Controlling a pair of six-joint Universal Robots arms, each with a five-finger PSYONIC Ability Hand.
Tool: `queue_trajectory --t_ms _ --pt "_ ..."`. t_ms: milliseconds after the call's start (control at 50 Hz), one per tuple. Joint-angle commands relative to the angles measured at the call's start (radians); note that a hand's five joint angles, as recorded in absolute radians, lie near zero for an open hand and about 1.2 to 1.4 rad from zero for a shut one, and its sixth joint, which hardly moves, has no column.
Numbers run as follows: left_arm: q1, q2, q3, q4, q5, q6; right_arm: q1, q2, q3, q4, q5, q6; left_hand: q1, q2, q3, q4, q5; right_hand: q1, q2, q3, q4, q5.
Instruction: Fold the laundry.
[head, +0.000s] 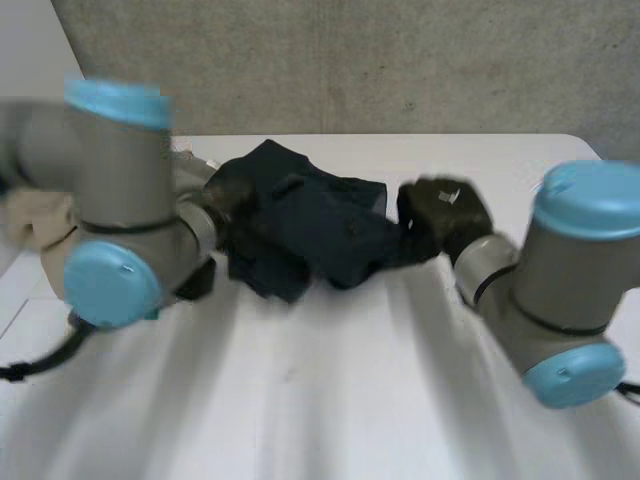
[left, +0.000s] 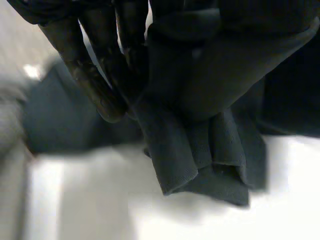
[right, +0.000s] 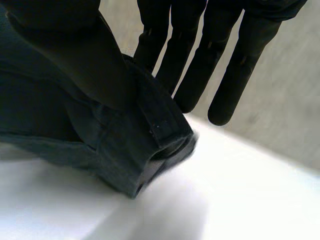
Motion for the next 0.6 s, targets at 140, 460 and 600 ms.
queue_trajectory --t_ms 140,460,600 --pt "0.087 0.589 0.172 0.087 -0.057 0.44 -0.081 -0.232 -0.415 0.055 -0.032 -0.294 0.267 0.202 0.214 0.202 0.223 0.294 0.226 0.222 0.202 0.235" --pt "0.099 0.22 0.606 0.084 0.0 0.626 -0.031 0.02 -0.76 0.102 0.019 -0.288 0.267 0.202 0.214 0.202 0.223 0.294 0.226 0.222 0.202 0.235" --pt "0.11 -0.03 0.567 0.157 0.083 0.632 -0.017 0.208 -0.689 0.042 0.072 -0.289 0.267 0.202 0.214 0.202 0.223 0.294 0.226 0.222 0.202 0.235"
